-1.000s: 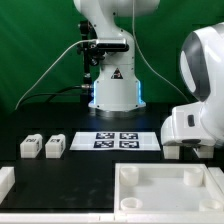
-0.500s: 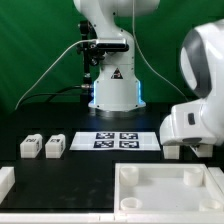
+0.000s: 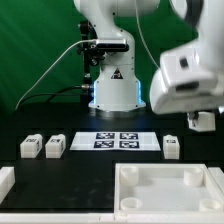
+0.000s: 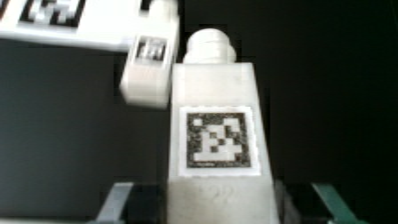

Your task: Assemble one leg

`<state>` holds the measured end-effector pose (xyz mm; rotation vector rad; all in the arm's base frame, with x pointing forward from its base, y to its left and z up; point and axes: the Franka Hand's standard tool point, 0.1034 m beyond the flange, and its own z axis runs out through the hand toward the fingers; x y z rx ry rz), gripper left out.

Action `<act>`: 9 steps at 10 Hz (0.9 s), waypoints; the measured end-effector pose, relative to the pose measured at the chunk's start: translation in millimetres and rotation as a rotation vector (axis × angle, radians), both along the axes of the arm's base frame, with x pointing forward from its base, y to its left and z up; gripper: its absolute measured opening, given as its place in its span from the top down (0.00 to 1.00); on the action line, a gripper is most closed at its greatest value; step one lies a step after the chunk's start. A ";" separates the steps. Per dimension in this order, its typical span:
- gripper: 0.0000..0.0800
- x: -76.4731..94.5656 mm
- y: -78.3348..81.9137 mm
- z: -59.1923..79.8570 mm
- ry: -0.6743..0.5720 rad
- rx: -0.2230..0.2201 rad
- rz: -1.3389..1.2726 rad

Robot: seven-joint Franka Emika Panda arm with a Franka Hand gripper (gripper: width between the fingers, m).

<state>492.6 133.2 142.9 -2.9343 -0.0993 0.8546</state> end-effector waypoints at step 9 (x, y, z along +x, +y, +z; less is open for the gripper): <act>0.64 114.1 -18.2 29.8 -0.980 0.079 0.036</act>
Offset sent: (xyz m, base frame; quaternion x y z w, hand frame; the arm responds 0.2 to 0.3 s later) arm 0.0000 0.0000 0.0000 0.0000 0.1790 0.0000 0.9838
